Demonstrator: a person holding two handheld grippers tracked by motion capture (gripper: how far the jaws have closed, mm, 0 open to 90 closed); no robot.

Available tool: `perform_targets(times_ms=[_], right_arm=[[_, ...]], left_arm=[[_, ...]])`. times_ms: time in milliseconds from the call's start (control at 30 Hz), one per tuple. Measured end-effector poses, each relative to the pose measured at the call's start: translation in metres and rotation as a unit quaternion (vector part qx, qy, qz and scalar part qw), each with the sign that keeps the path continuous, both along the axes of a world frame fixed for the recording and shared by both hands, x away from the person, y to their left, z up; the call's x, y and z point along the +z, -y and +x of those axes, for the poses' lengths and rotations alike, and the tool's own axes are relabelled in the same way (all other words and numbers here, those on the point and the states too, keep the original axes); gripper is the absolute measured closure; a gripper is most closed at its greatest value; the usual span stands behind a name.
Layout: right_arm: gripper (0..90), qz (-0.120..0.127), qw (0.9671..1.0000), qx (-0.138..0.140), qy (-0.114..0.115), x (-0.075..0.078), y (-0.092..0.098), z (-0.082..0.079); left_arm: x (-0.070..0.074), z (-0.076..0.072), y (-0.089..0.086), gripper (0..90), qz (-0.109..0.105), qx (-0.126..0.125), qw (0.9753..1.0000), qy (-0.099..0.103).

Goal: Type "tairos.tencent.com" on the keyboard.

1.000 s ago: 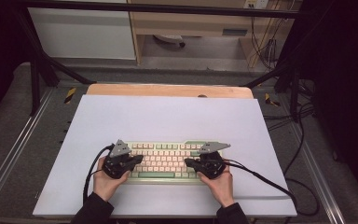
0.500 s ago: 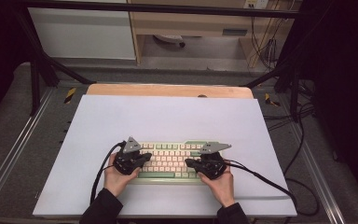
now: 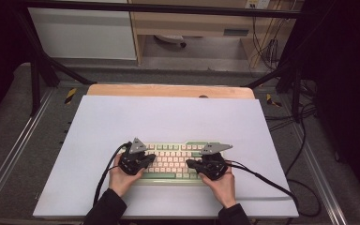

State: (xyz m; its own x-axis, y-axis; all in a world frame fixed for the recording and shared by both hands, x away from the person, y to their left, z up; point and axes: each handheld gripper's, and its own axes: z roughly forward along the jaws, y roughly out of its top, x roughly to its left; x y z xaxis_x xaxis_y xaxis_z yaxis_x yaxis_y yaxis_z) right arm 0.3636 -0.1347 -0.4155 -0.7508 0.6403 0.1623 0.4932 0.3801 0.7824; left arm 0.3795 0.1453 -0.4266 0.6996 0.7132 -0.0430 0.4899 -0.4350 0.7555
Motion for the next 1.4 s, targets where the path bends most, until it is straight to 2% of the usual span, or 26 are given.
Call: perform_targets(times_ms=[167, 400, 700, 900, 1400], right_arm=[[90.0, 0.001, 1.0000, 0.000, 0.000, 0.000, 0.000, 0.000], [90.0, 0.001, 1.0000, 0.000, 0.001, 0.000, 0.000, 0.000], [90.0, 0.002, 1.0000, -0.001, 0.002, 0.001, 0.000, 0.000], [90.0, 0.001, 1.0000, 0.000, 0.004, 0.002, 0.001, 0.000], [90.0, 0.008, 1.0000, 0.000, 0.004, 0.004, 0.001, 0.000]], left_arm=[[-0.003, 0.001, 0.002, 90.0, 0.008, -0.001, 1.0000, -0.002], [-0.002, 0.000, 0.001, 90.0, 0.002, -0.002, 1.0000, -0.001], [0.008, -0.007, -0.004, 90.0, -0.011, -0.009, 0.9999, 0.009], [0.013, -0.011, -0.013, 90.0, -0.015, -0.009, 0.9998, 0.011], [0.014, -0.023, -0.041, 90.0, -0.019, 0.005, 0.9997, 0.011]])
